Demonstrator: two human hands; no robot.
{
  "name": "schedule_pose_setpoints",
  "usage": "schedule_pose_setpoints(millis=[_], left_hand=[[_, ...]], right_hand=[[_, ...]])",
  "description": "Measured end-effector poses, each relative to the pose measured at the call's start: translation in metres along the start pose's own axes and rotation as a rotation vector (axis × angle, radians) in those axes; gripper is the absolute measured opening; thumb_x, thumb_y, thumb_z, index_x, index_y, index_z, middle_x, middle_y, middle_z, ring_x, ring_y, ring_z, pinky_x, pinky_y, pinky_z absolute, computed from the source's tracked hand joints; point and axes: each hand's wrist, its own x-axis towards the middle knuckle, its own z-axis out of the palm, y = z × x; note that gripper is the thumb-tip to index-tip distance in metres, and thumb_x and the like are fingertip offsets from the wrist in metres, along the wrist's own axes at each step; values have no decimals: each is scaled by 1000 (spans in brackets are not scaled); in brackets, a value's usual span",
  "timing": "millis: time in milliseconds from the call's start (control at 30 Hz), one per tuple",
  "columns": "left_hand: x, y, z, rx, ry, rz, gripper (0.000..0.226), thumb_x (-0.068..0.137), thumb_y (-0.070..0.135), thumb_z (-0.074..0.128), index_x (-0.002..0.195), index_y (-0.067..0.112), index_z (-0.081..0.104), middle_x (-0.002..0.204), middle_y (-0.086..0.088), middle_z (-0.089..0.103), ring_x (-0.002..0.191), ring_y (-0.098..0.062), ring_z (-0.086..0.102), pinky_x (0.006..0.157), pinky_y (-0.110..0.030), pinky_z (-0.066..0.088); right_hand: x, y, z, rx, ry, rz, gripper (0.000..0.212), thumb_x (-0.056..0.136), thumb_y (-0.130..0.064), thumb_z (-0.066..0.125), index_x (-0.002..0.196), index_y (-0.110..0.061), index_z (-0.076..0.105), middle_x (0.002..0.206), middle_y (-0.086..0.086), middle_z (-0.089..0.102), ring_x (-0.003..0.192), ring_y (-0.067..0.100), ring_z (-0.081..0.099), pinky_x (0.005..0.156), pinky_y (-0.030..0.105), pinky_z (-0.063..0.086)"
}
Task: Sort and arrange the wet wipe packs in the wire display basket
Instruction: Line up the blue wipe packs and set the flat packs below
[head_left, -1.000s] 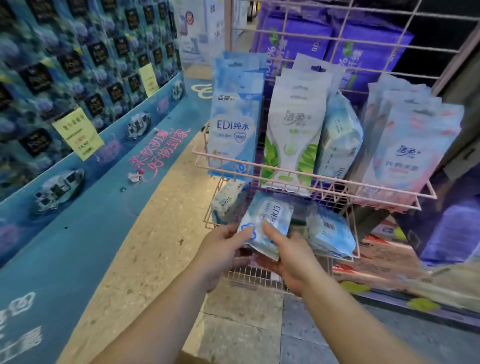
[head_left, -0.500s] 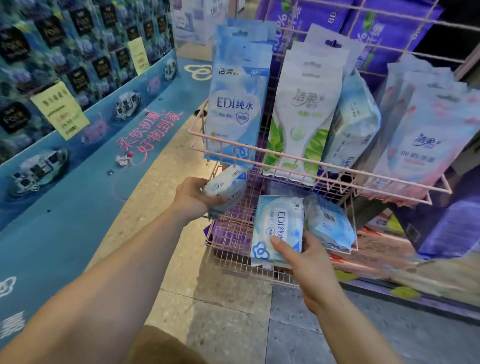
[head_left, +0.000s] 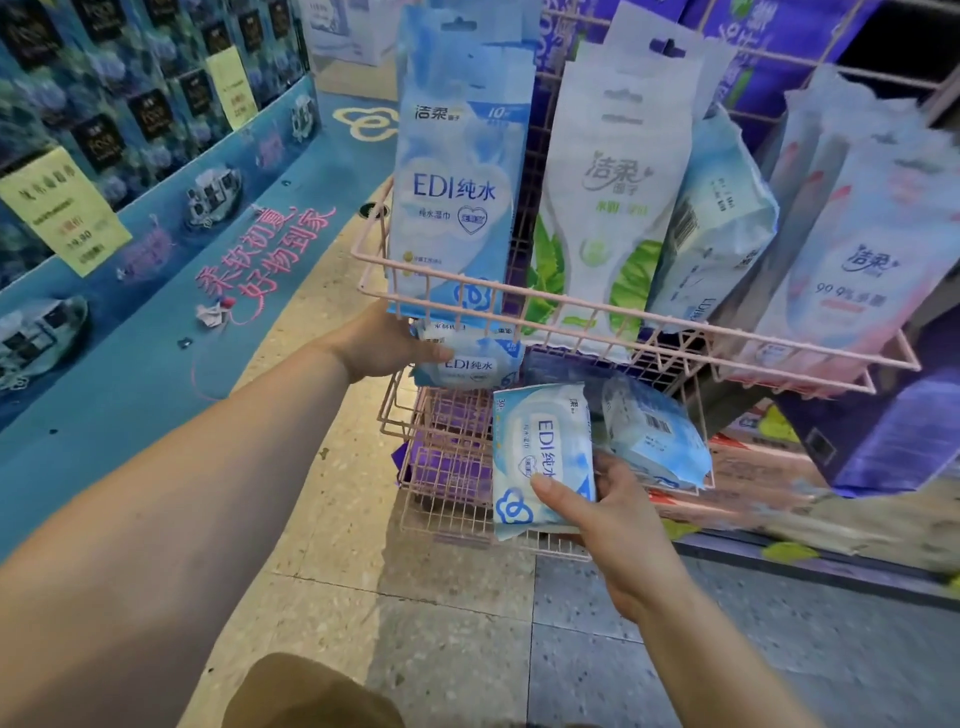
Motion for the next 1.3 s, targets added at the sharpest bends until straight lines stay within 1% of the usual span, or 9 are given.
schedule_pose_setpoints(millis=[233,400,500,600,700,833,967,1133,1300], left_hand=[[18,-27,28,560,507,-40,56,75,49,73,120,17,61,119,-12,63,114,-33,53,89,-40,38],[-13,-36,34,191,715,-37,46,73,40,78,105,13,60,96,-5,62,93,-28,57,79,-38,42],[-51,-37,35,-182,530,37,32,79,49,65,101,26,61,79,12,62,77,-17,60,74,-34,46],[-74,-40,39,175,262,168,66,73,68,41,122,27,56,99,4,70,102,-23,61,102,-44,35],[-70,-41,43,428,257,90,85,66,79,40,136,31,46,119,3,65,120,-23,49,114,-50,13],[-60,-43,51,619,345,-55,68,75,70,55,134,35,51,139,-2,47,134,-25,31,117,-50,4],[-57,-44,58,442,444,-108,53,77,53,68,127,39,58,132,3,53,126,-24,39,111,-40,16],[-49,-44,54,436,420,-129,34,76,38,72,110,36,71,121,8,64,120,-24,48,109,-48,24],[-57,-24,56,706,426,-43,37,77,29,53,109,29,71,123,2,63,118,-28,51,113,-49,13]], right_hand=[[3,-8,4,34,1,38,51,72,-8,80,114,-18,55,105,7,74,90,23,73,76,36,59],[7,-22,15,-35,19,2,54,71,-8,80,113,-27,52,100,2,74,86,20,73,74,32,58],[21,-31,27,42,61,44,52,74,-15,79,118,-19,50,105,7,72,83,20,73,81,38,57],[42,-43,45,74,63,96,48,75,-25,79,116,-10,58,102,9,74,84,25,74,79,43,59],[58,-55,62,-143,110,38,22,85,-34,69,94,-17,60,104,4,70,90,22,68,86,38,55],[68,-55,71,-626,112,24,48,95,-38,52,137,-17,46,141,3,51,110,21,58,85,25,46],[63,-40,69,-596,84,7,41,95,-24,55,135,-27,50,134,1,55,61,9,60,43,11,46],[58,-26,64,-750,92,-190,28,93,-21,56,118,-17,68,142,1,51,127,14,50,105,15,36],[38,-31,47,-943,30,-355,27,91,-30,57,116,-24,69,139,-4,54,124,13,51,107,24,38]])
